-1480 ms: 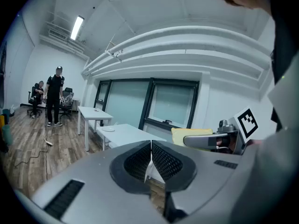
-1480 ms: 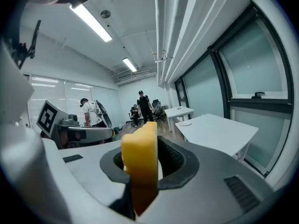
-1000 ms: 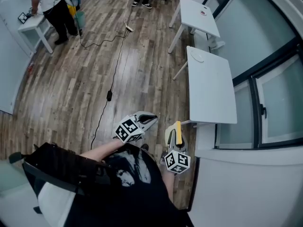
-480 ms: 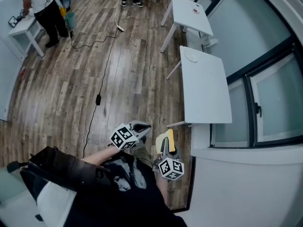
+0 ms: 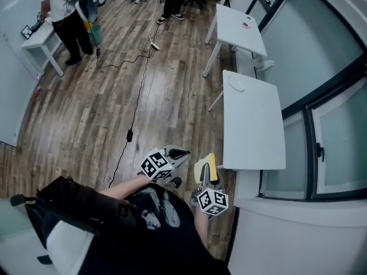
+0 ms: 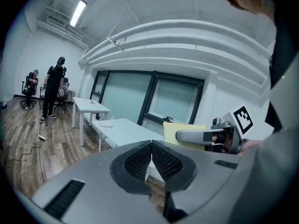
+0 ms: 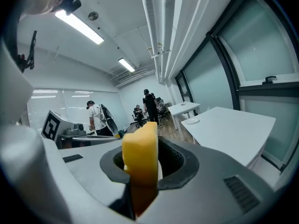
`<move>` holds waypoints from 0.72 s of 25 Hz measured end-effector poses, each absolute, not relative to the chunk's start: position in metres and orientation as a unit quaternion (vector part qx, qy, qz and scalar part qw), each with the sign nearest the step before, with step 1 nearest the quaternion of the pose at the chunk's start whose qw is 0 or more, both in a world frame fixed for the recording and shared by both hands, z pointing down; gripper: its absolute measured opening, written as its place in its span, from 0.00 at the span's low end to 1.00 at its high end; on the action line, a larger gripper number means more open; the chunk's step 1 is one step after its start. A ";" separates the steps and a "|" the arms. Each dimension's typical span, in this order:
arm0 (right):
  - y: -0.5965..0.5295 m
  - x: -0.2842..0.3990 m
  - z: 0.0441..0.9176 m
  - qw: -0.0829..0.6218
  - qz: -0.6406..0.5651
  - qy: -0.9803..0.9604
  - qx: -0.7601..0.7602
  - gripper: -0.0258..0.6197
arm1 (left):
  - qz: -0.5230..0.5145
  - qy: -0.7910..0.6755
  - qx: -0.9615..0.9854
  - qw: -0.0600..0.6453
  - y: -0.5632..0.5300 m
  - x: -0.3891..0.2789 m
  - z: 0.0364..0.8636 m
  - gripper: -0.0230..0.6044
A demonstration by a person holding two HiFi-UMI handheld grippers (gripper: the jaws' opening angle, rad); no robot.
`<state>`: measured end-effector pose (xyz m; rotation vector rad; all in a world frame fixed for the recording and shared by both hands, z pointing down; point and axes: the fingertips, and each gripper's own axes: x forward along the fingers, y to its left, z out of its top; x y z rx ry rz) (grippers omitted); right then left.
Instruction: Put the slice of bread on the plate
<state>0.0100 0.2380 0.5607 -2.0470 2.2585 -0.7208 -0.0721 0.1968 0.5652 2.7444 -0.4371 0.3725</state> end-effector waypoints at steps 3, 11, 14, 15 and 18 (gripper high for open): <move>0.215 0.033 0.563 0.007 -0.235 0.729 -0.643 0.19 | 0.132 -0.160 0.965 0.163 0.179 -0.047 0.563 0.05; 0.174 0.084 0.562 -0.003 -0.226 0.743 -0.630 0.19 | 0.140 -0.192 0.958 0.161 0.134 -0.002 0.571 0.05; 0.160 0.108 0.569 -0.001 -0.239 0.733 -0.637 0.19 | 0.146 -0.189 0.957 0.165 0.120 0.014 0.574 0.05; 0.155 0.113 0.570 0.001 -0.242 0.730 -0.640 0.19 | 0.147 -0.186 0.957 0.167 0.115 0.019 0.576 0.05; 0.137 0.124 0.573 0.001 -0.248 0.723 -0.645 0.19 | 0.152 -0.175 0.957 0.173 0.096 0.032 0.581 0.05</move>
